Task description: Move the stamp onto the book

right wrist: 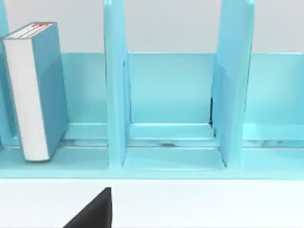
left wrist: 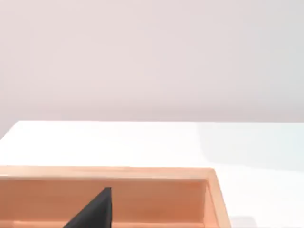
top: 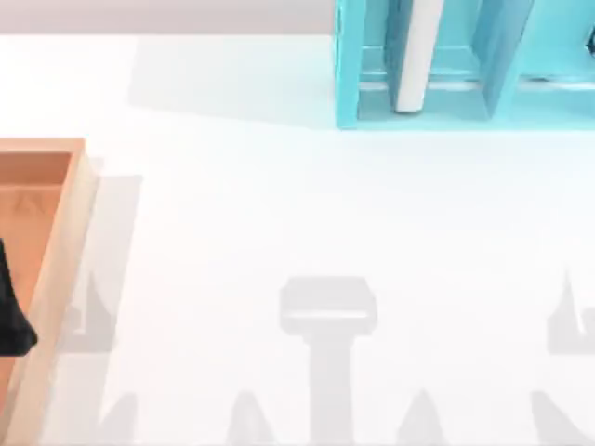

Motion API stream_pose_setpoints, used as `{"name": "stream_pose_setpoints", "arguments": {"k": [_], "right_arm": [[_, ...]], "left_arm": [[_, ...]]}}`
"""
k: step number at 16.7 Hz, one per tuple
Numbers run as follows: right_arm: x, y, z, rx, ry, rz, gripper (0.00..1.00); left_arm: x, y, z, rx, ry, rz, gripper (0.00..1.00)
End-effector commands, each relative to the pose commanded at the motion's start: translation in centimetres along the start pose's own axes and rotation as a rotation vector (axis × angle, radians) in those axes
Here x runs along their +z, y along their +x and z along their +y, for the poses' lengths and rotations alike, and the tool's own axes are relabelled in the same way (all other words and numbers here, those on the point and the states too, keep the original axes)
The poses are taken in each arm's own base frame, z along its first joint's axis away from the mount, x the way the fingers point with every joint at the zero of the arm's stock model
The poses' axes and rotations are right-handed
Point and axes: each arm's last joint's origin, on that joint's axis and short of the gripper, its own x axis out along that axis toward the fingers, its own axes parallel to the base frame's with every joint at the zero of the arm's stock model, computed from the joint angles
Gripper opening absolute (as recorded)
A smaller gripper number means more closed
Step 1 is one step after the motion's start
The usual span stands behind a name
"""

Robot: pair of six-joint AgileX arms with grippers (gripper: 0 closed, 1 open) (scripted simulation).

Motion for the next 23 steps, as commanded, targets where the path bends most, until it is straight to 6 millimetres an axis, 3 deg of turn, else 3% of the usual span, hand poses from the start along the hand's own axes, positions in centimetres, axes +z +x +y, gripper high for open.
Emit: {"name": "stream_pose_setpoints", "arguments": {"k": [4,9,11,14,17,20,23], "right_arm": [[0.7,0.1,0.1,-0.004,0.001,-0.011,1.00],[5.3,1.6,0.7,-0.018,0.011,-0.068,1.00],[7.3,3.4,1.3,-0.022,0.018,-0.068,1.00],[9.0,8.0,3.1,-0.026,0.022,-0.021,1.00],[7.9,14.0,6.0,-0.031,0.011,0.062,1.00],[4.5,19.3,9.8,-0.034,-0.005,0.126,1.00],[0.6,23.1,13.5,-0.035,-0.012,0.141,1.00]], "left_arm": [[0.0,0.0,0.0,0.000,0.000,0.000,1.00],[0.0,0.0,0.0,0.000,0.000,0.000,1.00],[0.0,0.0,0.0,0.000,0.000,0.000,1.00],[0.0,0.0,0.0,0.000,0.000,0.000,1.00],[0.0,0.0,0.0,0.000,0.000,0.000,1.00],[0.0,0.0,0.0,0.000,0.000,0.000,1.00],[0.0,0.0,0.0,0.000,0.000,0.000,1.00]]}}
